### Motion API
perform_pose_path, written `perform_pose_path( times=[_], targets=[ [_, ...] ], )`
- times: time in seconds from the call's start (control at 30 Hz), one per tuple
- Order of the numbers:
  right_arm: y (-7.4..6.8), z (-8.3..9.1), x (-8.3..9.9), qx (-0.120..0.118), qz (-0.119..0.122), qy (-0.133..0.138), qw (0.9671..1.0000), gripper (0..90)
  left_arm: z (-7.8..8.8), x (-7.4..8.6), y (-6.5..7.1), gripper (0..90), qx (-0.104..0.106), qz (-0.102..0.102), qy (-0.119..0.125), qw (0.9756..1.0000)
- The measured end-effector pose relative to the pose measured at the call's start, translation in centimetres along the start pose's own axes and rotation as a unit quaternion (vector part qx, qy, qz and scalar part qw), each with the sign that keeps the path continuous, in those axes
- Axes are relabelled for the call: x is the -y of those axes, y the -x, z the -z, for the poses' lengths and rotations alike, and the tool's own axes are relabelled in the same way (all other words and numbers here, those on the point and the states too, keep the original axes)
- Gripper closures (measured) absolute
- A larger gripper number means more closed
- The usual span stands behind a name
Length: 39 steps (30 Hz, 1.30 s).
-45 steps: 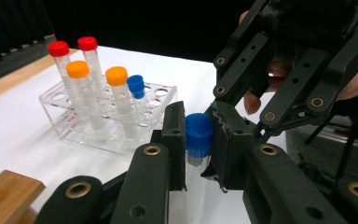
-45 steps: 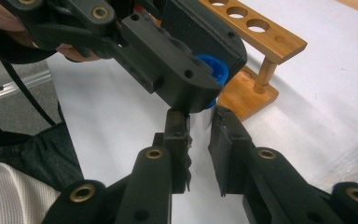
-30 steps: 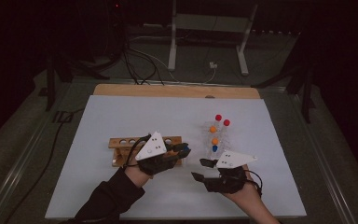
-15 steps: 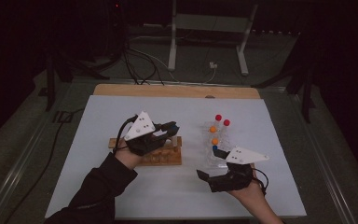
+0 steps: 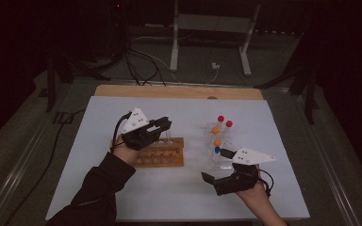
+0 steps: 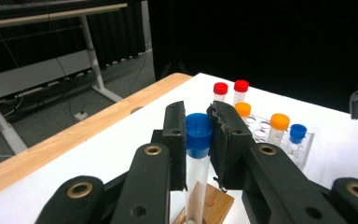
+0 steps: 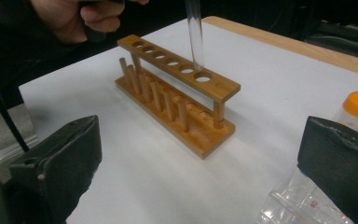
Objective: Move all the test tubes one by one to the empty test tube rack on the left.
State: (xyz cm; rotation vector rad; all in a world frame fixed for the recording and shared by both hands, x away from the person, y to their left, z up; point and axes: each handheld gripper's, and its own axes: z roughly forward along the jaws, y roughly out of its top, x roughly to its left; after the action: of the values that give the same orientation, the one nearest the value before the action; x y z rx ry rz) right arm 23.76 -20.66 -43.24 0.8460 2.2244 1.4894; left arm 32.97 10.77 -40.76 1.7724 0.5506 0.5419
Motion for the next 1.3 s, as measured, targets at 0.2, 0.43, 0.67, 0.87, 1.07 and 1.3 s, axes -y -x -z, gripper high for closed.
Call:
perform_pose_path(
  times=[0.2,0.43,0.67,0.87,1.07,1.3],
  targets=[
    [0.0,0.0,0.1,-0.004,0.001,-0.002,1.0,0.0,-0.7,0.8,0.0,77.9,0.003,0.008,-0.009,0.9999],
    [0.0,0.1,0.1,-0.006,0.002,0.0,1.0,0.0,-1.4,2.1,0.5,77.9,0.006,0.009,-0.026,0.9996],
    [0.0,0.2,0.2,-0.007,0.001,0.006,1.0,0.0,-1.9,3.4,0.4,77.9,0.004,0.019,-0.047,0.9987],
    [0.0,0.3,0.2,-0.008,0.006,0.005,0.9999,0.0,-2.3,4.3,0.6,77.8,0.007,0.02,-0.061,0.9979],
    [0.0,0.3,0.2,-0.01,0.007,0.003,0.9999,0.0,-2.7,4.6,0.7,77.8,0.005,0.014,-0.075,0.9971],
    [0.0,0.3,0.2,-0.013,0.007,0.003,0.9999,0.0,-3.0,4.9,0.8,77.6,0.003,0.008,-0.092,0.9958]
  ],
)
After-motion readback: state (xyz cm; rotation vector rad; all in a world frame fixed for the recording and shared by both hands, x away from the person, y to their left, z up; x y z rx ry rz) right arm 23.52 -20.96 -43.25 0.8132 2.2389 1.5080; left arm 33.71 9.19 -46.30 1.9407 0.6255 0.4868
